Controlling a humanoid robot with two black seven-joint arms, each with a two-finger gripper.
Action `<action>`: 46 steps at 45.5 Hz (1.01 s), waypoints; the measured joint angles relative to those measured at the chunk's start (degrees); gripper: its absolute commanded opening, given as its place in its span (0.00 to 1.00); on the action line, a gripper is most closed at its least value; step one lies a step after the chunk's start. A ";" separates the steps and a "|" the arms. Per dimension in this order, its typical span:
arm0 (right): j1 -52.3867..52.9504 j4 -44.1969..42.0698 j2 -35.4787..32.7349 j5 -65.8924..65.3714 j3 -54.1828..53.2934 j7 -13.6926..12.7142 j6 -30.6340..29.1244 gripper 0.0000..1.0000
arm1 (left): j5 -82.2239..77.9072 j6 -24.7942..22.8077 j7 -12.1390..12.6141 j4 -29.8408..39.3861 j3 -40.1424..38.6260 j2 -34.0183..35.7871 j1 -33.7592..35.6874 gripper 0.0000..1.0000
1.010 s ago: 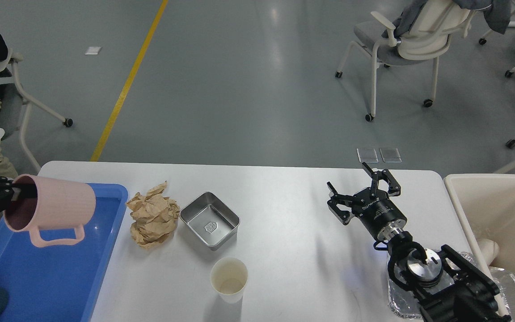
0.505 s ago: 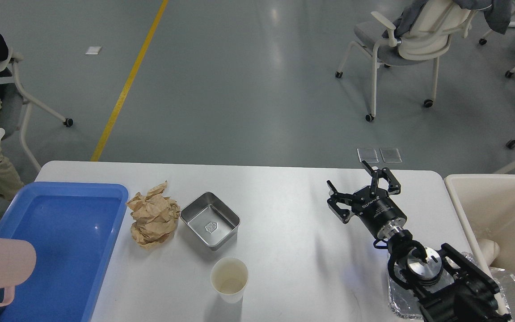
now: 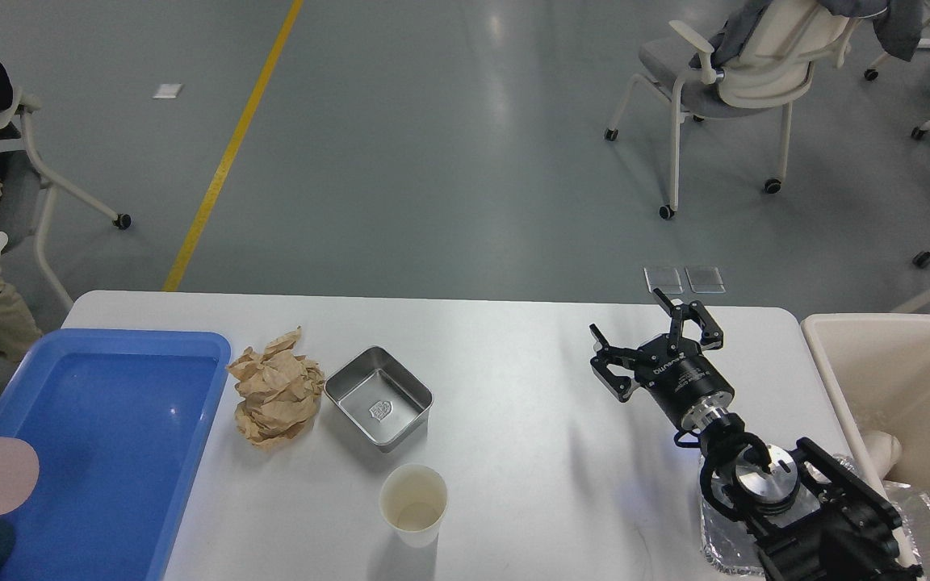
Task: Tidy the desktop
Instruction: 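Lift the pink mug and lower it into the blue tray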
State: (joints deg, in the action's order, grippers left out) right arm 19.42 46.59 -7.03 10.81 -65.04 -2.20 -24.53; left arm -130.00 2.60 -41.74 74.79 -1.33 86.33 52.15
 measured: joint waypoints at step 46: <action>-0.61 -0.02 0.50 -1.40 0.00 0.09 0.00 1.00 | 0.01 3.29 1.22 -20.62 -0.05 -23.47 -12.76 0.09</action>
State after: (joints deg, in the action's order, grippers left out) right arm 18.81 46.58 -6.53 9.40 -65.04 -2.11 -24.53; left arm -129.99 5.90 -40.52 54.17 -1.38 62.85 39.39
